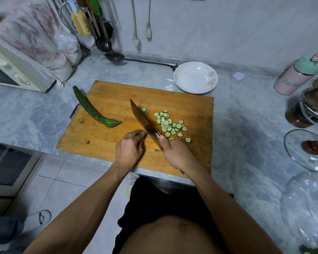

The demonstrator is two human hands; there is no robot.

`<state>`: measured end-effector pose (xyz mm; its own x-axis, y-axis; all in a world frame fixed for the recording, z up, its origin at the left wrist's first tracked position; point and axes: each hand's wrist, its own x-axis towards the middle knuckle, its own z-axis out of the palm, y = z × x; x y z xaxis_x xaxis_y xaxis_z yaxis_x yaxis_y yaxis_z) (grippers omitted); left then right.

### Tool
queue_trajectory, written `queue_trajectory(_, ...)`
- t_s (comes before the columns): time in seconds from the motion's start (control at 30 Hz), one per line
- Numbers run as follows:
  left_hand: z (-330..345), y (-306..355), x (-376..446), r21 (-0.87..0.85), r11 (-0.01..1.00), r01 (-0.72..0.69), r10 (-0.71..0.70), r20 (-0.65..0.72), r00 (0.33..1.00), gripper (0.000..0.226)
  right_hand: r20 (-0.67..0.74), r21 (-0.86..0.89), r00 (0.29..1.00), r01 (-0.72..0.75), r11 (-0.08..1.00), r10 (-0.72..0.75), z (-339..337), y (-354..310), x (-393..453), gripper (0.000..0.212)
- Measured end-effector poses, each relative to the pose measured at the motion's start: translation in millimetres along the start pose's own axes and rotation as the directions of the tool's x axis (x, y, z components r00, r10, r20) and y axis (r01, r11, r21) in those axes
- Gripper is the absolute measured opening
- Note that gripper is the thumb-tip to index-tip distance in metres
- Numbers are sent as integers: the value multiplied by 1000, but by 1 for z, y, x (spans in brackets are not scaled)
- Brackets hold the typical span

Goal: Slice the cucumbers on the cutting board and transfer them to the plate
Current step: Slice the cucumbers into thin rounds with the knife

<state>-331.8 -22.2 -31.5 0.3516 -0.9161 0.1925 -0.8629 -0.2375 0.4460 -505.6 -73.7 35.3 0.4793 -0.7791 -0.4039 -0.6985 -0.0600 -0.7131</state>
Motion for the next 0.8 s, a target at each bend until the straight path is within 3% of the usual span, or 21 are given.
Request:
queue_trajectory(0.27, 1, 1, 1, 11, 1000, 18, -18, 16, 1000, 28, -49, 7, 998, 45, 999, -45, -10, 14, -10, 66)
queue_trajectory(0.47, 0, -4, 2, 56, 998, -9, 4, 96, 995, 41, -17, 32, 997, 72, 997, -71, -5, 8, -17, 71)
queue_trajectory(0.63, 0, -5, 6, 65, 998, 8, -14, 86, 996, 33, 10, -20, 996, 86, 996, -86, -5, 3, -21, 62)
queue_trajectory(0.8, -4, -2, 7, 73, 996, 51, -61, 146, 987, 40, 31, -44, 995, 98, 994, -96, -5, 2, -24, 63)
